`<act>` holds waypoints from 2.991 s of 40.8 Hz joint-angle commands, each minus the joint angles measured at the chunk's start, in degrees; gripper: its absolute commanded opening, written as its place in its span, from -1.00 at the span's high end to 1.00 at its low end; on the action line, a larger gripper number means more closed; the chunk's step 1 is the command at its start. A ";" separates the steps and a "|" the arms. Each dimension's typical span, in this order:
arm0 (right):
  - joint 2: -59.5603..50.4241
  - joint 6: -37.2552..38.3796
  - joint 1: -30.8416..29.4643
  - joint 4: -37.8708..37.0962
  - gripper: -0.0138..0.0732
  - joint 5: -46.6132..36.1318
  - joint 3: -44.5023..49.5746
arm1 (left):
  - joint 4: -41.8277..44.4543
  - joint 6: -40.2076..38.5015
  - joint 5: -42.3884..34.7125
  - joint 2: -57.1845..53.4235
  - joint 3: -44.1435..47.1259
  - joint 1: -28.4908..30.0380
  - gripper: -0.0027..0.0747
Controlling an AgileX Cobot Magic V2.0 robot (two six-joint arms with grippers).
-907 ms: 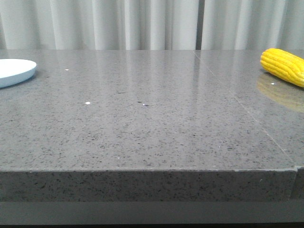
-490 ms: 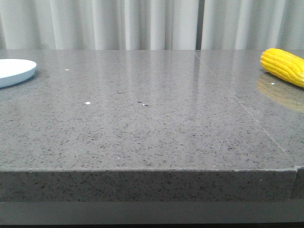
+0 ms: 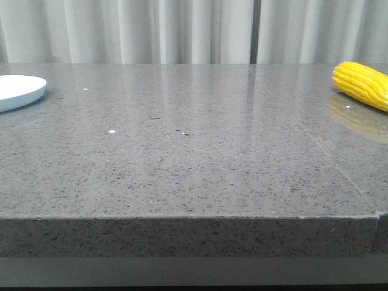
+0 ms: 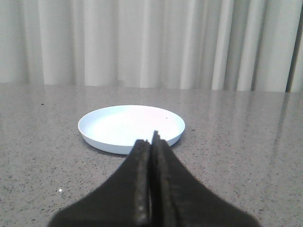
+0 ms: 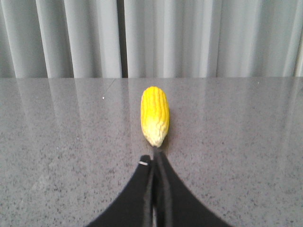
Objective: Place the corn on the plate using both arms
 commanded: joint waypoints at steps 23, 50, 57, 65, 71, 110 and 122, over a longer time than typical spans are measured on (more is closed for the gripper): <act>9.62 -0.19 -0.08 0.09 0.82 18.46 -35.81 | -0.45 -0.47 17.74 9.25 -34.50 -0.02 0.98; 30.34 -0.19 -0.08 0.09 0.82 32.59 -39.28 | -0.45 -0.47 32.93 28.52 -41.15 -0.02 0.98; 32.17 -0.19 -0.08 0.09 0.82 34.55 -39.28 | -0.45 -0.47 33.66 29.05 -39.60 -0.02 0.98; 32.41 -0.19 -0.08 -0.16 0.74 34.73 -39.28 | -0.45 -0.47 33.41 29.05 -39.47 -0.02 0.94; 32.41 -0.19 -0.08 -0.16 0.24 34.73 -39.28 | -0.45 -0.47 33.51 29.05 -39.47 -0.02 0.39; 32.41 -0.19 -0.08 -0.16 -0.77 34.70 -39.28 | 5.61 -0.47 48.68 49.53 -56.02 -0.02 -0.48; 32.41 -0.19 -0.08 -0.16 -0.77 34.70 -39.28 | 10.02 -0.11 52.32 64.95 -62.99 0.83 -0.48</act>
